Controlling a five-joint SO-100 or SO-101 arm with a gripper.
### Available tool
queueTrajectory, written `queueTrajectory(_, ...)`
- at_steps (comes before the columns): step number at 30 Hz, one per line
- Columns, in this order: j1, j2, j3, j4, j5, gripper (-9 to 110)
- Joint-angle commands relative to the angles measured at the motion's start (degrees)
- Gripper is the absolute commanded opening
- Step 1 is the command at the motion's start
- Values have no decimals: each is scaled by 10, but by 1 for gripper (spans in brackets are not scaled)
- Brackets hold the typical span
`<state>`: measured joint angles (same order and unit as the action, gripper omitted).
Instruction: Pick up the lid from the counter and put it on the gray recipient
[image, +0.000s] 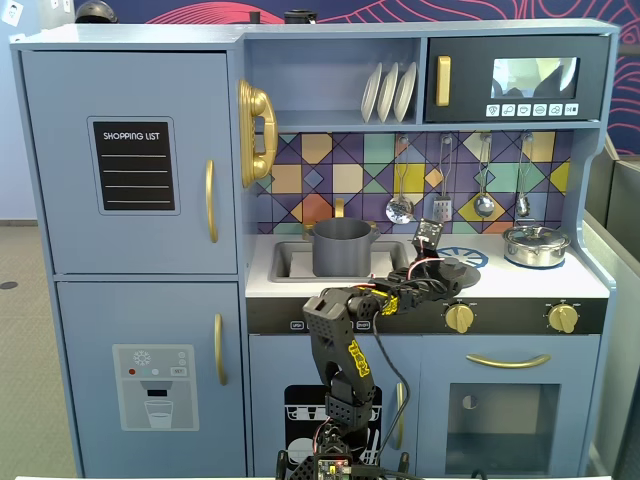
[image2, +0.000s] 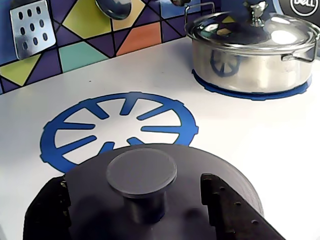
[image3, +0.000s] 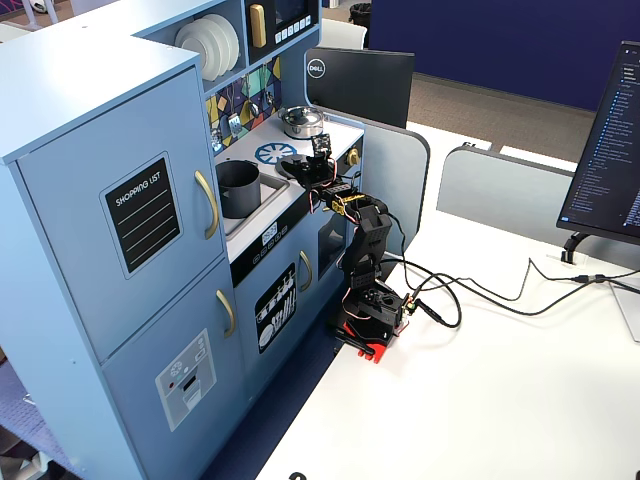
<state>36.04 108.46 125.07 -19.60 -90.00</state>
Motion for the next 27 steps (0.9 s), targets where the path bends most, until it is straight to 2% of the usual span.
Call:
queueTrajectory(1,9,-8,-56,-18,-7,24)
queueTrajectory(12,7,-52,-95,-19,-11,22)
queueTrajectory(17,6,-62,-101,-19,-20,15)
queueTrajectory(22,1,-65,-96,-22,-33,1)
queueTrajectory(27,-5,-60,-92,-31,-22,0)
